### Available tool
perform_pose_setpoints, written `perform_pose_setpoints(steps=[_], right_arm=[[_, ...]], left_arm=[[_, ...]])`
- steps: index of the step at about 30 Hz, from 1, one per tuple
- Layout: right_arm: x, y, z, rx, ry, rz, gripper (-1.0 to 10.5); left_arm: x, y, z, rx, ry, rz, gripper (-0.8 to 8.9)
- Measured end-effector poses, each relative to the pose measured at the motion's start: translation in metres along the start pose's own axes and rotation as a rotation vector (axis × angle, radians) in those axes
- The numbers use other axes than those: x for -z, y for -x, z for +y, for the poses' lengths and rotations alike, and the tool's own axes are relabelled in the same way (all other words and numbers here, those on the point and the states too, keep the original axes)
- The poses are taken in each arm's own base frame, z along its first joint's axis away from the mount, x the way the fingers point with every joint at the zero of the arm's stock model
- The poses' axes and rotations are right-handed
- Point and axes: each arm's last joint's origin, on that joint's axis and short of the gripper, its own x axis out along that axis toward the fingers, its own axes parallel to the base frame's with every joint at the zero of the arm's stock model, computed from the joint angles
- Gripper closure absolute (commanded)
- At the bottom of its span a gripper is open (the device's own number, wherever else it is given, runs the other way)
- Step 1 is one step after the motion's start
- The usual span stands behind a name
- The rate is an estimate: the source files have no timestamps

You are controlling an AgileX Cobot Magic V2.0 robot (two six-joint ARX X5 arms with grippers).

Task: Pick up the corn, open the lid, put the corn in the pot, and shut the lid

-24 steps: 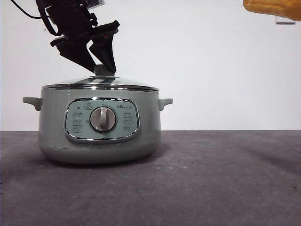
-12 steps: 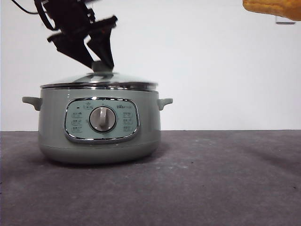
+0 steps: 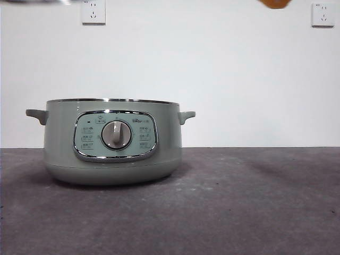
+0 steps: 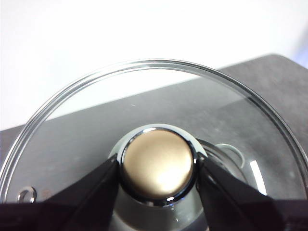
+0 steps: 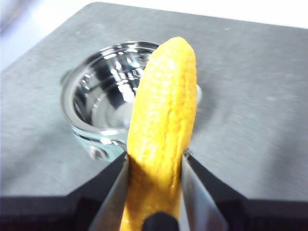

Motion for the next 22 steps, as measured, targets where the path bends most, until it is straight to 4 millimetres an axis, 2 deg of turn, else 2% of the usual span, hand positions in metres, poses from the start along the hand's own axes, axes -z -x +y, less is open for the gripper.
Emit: perform_pose_setpoints(steps=[2,5,7,10,16,19,22], right_arm=[[-0.02,-0.019,0.001,-0.025,0.003,0.017,9.6],[-0.058,-0.053,0.009,-0.076,0.031,0.021,9.6],[-0.078,-0.074,0.015,-0.102,0.045,0.027,9.6],[-0.096,-0.105,0.024,-0.133,0.059,0.05,9.6],[-0.114,-0.177,0.037,-0.177,0.078,0.096,9.6],[-0.113,-0.211,0.041,-0.186,0.083,0.123,9.6],[-0.106,-0.239,0.042,-0.182,0.081,0.163,9.6]], left_arm=[[0.003,0.036,0.001,-0.038,0.008,-0.018,8.22],[0.01,0.076,-0.003,-0.06,0.011,-0.044,8.22],[0.017,0.097,-0.007,-0.062,0.011,-0.05,8.22],[0.027,0.12,-0.012,-0.062,0.012,-0.041,8.22],[0.043,0.157,-0.02,-0.065,0.031,-0.069,8.22],[0.05,0.17,-0.023,-0.088,0.036,-0.079,8.22],[0.056,0.173,-0.023,-0.116,0.045,-0.045,8.22]])
